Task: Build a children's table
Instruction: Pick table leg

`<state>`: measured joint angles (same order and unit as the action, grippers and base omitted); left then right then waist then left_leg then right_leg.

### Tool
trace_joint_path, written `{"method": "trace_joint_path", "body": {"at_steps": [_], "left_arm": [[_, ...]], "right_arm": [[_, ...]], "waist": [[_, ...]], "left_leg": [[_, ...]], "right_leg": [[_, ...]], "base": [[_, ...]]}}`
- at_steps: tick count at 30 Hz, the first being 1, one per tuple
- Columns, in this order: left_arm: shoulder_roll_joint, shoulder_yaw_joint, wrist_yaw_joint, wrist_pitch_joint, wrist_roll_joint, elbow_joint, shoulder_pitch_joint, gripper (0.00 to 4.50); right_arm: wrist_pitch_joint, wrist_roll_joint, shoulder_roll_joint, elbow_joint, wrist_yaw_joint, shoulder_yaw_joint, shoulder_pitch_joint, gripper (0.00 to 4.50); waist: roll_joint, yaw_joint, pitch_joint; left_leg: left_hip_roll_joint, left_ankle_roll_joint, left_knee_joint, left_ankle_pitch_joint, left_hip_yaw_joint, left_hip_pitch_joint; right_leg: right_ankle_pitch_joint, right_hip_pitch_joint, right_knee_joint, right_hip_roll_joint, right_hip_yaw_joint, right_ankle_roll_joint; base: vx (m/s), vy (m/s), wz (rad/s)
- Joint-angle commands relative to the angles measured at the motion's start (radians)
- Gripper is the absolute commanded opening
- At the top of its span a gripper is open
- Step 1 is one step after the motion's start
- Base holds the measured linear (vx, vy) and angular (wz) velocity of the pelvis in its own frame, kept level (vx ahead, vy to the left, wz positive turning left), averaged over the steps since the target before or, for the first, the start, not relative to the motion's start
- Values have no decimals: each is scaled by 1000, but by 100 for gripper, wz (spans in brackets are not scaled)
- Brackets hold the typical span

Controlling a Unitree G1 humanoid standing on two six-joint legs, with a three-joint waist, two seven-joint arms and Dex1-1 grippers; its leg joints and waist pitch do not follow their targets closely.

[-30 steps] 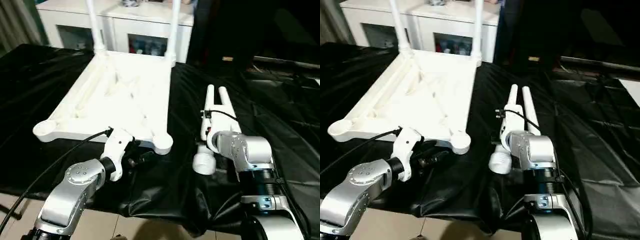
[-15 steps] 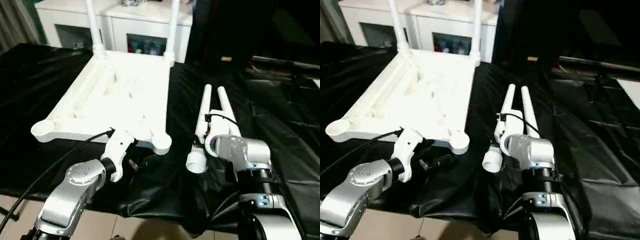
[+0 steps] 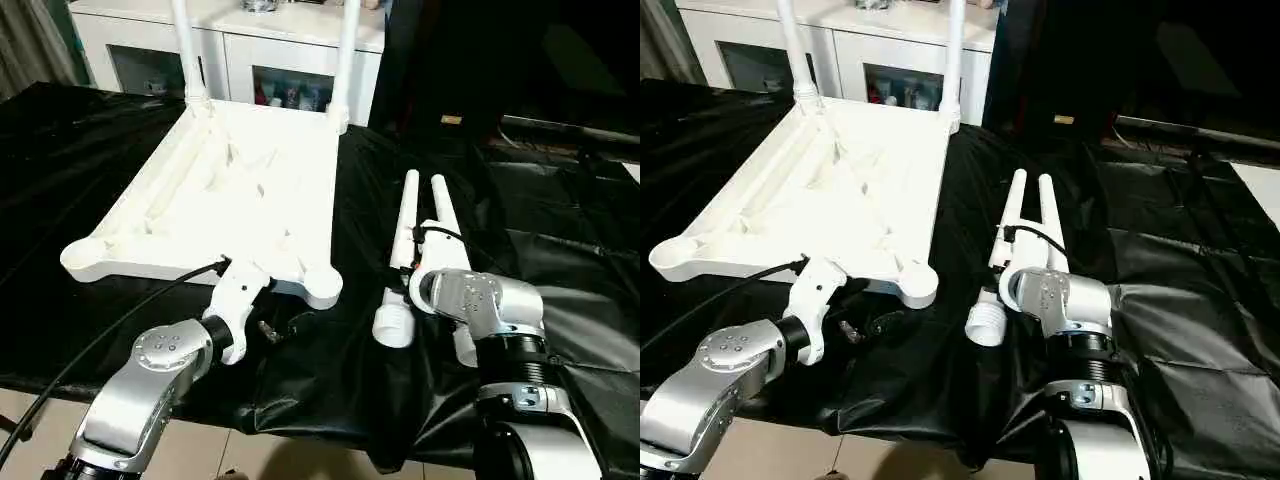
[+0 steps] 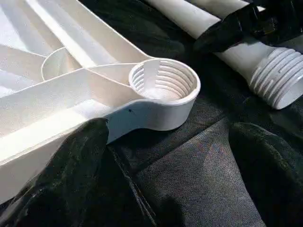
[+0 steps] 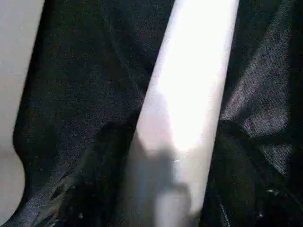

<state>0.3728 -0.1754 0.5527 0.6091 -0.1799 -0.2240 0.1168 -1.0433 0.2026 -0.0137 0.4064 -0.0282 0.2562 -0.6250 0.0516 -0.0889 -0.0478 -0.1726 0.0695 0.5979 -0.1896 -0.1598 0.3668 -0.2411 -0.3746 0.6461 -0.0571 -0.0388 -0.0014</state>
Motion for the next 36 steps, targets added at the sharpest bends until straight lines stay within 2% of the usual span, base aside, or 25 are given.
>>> {"method": "trace_joint_path", "body": {"at_steps": [1,2,6,11,12,15,16,17,18,19,20,21,22,23,24,25,26,27,28,29,31,33,34,36], "left_arm": [[0,-25,-4,1,9,-23,8,450],[-1,-27,-10,-2,14,-24,9,450],[-9,-27,-27,-9,24,-21,13,450],[-35,-11,-91,-40,63,-4,26,450],[-53,3,-127,-40,75,10,47,450],[-74,19,-140,-42,63,24,73,450],[-86,28,-143,-43,54,34,90,450],[-135,65,-152,-32,2,59,130,450],[-135,65,-152,-32,2,59,130,450],[-198,110,-179,-8,-60,84,182,450],[-227,129,-191,6,-89,93,204,450],[-299,184,-205,48,-183,114,265,450],[-309,194,-200,59,-206,119,279,450],[-321,206,-194,72,-232,124,296,450],[-335,227,-182,97,-277,133,327,450],[-349,245,-177,114,-312,142,358,450],[-368,269,-172,131,-361,163,398,450],[-378,286,-167,142,-396,175,420,450],[-395,304,-173,155,-418,187,442,450],[-395,304,-173,155,-418,187,442,450],[-412,338,-173,173,-469,210,494,450],[-416,355,-175,179,-492,222,514,450],[-427,397,-185,195,-546,241,542,450],[-434,424,-186,229,-586,238,556,450]], "right_arm": [[-35,12,-7,37,-9,-2,16,247],[-36,12,-11,40,-11,-5,14,231],[-34,13,-22,50,-20,-6,4,207],[-15,22,-27,32,-35,-1,8,189],[-34,32,-32,18,-40,8,6,187],[-20,34,-37,-10,-52,1,12,184],[-18,36,-40,-23,-57,0,13,183],[20,45,-48,-70,-85,-5,27,183],[20,45,-48,-70,-85,-5,27,183],[76,73,-48,-137,-120,11,45,182],[103,90,-49,-172,-144,19,54,182],[152,150,-47,-264,-214,43,73,182],[150,171,-45,-283,-231,51,74,182],[147,194,-42,-305,-249,61,76,182],[131,236,-39,-339,-287,73,78,182],[125,271,-44,-365,-331,73,82,182],[125,312,-54,-388,-404,65,90,182],[131,337,-58,-403,-453,55,99,182],[128,350,-69,-418,-488,42,106,182],[128,350,-69,-418,-488,42,106,182],[105,380,-85,-454,-546,13,104,182],[98,387,-94,-473,-573,-9,104,182],[93,390,-100,-499,-592,-46,109,182],[103,390,-104,-516,-602,-72,118,182]], "waist": [[-1,-3,50],[-4,-4,50],[4,-2,50],[9,-2,48],[7,-2,49],[8,-2,51],[-1,2,52],[3,1,55],[-9,3,53],[-32,1,56],[-13,1,56],[-38,-5,59],[-27,-6,59],[-21,-5,57],[-12,-10,58],[-15,-8,55],[-15,-8,55],[-17,-6,55],[-19,-6,55],[-18,-4,53],[-25,-4,55],[-25,-5,55],[-29,-7,55],[-27,-8,55]], "left_leg": [[-48,74,-84,-128,9,-15],[-48,74,-85,-121,10,-16],[-49,79,-85,-123,10,-17],[-51,83,-87,-147,11,-17],[-51,83,-86,-144,11,-18],[-50,83,-83,-125,9,-17],[-48,87,-81,-116,9,-16],[-48,84,-80,-97,11,-15],[-45,87,-75,-106,6,-14],[-48,94,-75,-102,11,-16],[-49,87,-73,-110,8,-16],[-46,80,-68,-99,7,-12],[-49,65,-66,-103,1,-15],[-49,56,-67,-99,5,-12],[-42,7,-62,-41,1,-4],[-41,-15,-62,-31,1,0],[-41,-15,-62,-31,1,0],[-41,-33,-58,-30,-1,0],[-43,-36,-59,-25,1,1],[-43,-38,-59,-27,0,2],[-44,-38,-57,-26,1,-3],[-48,-37,-58,-26,2,-4],[-46,-33,-58,-26,3,-3],[-47,-28,-58,-31,4,-4]], "right_leg": [[-36,32,-77,-78,47,-122],[-33,31,-76,-78,47,-120],[-19,31,-76,-76,46,-116],[-51,32,-81,-79,47,-110],[-46,32,-80,-79,48,-109],[-10,33,-78,-76,47,-113],[14,35,-78,-74,47,-116],[44,38,-73,-75,47,-123],[70,37,-77,-73,49,-132],[91,37,-70,-74,49,-139],[111,39,-72,-73,49,-152],[141,46,-64,-77,50,-172],[156,42,-72,-76,52,-182],[163,45,-69,-76,51,-194],[196,51,-63,-75,50,-209],[179,52,-65,-76,49,-213],[179,52,-65,-76,49,-213],[156,53,-69,-75,48,-220],[155,53,-68,-76,48,-222],[149,53,-70,-75,48,-224],[127,50,-72,-73,46,-236],[129,51,-72,-74,47,-240],[129,51,-71,-75,46,-241],[125,51,-72,-75,45,-245]], "base": [[0,0,0],[0,0,0],[0,0,0],[0,0,0],[0,0,0],[0,0,0],[0,0,0],[0,0,0],[0,0,0],[0,0,0],[0,0,0],[0,0,0],[0,0,0],[0,0,0],[0,0,0],[0,0,0],[0,0,0],[0,0,0],[0,0,0],[0,0,0],[0,0,0],[0,0,0],[0,0,0],[0,0,0]]}}
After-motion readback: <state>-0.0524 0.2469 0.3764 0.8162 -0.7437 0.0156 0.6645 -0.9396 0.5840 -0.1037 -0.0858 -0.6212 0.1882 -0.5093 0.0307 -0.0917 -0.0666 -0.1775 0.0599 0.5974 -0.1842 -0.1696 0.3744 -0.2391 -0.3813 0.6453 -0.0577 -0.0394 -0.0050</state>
